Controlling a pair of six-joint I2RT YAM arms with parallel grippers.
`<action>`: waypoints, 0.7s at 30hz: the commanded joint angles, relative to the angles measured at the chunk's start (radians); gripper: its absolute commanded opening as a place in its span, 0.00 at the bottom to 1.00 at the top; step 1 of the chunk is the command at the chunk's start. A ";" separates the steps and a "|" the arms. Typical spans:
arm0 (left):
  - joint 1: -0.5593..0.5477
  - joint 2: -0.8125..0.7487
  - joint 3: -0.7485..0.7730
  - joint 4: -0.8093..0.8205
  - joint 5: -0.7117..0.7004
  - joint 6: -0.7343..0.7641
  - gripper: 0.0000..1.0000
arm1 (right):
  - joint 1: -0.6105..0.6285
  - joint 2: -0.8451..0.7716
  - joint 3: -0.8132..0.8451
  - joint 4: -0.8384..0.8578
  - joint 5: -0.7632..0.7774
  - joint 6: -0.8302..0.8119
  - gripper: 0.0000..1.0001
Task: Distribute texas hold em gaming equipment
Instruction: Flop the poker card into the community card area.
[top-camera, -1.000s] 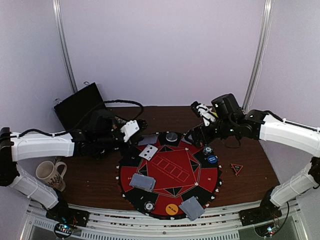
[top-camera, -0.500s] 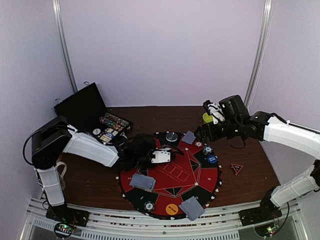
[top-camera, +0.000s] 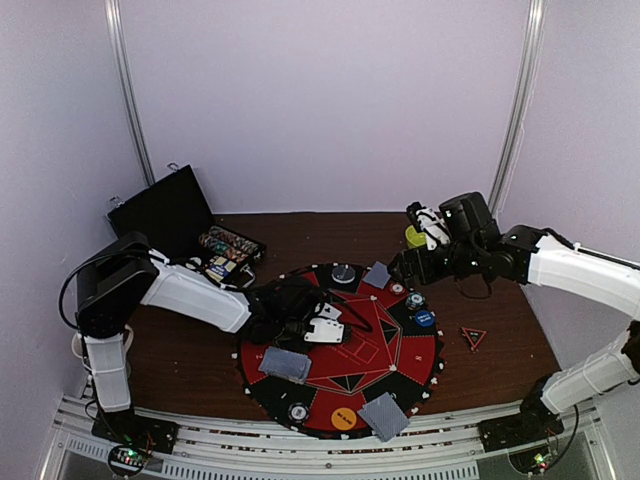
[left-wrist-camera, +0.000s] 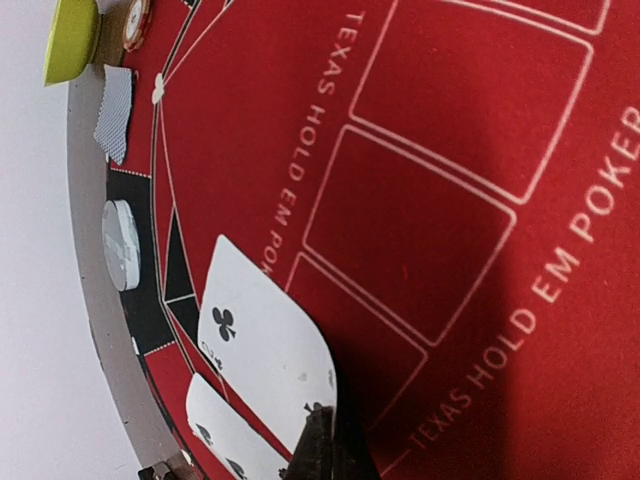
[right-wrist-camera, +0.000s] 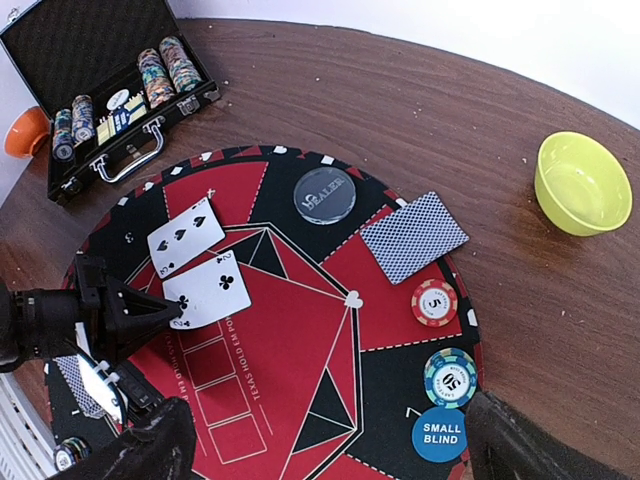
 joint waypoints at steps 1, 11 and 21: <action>0.008 0.055 0.074 -0.071 0.026 -0.063 0.00 | -0.006 -0.030 -0.025 0.018 -0.011 0.018 0.96; 0.026 0.074 0.111 -0.142 0.038 -0.090 0.00 | -0.006 -0.046 -0.042 0.022 -0.010 0.019 0.96; 0.029 0.038 0.061 -0.185 0.084 -0.144 0.00 | -0.006 -0.043 -0.038 0.018 -0.021 0.011 0.96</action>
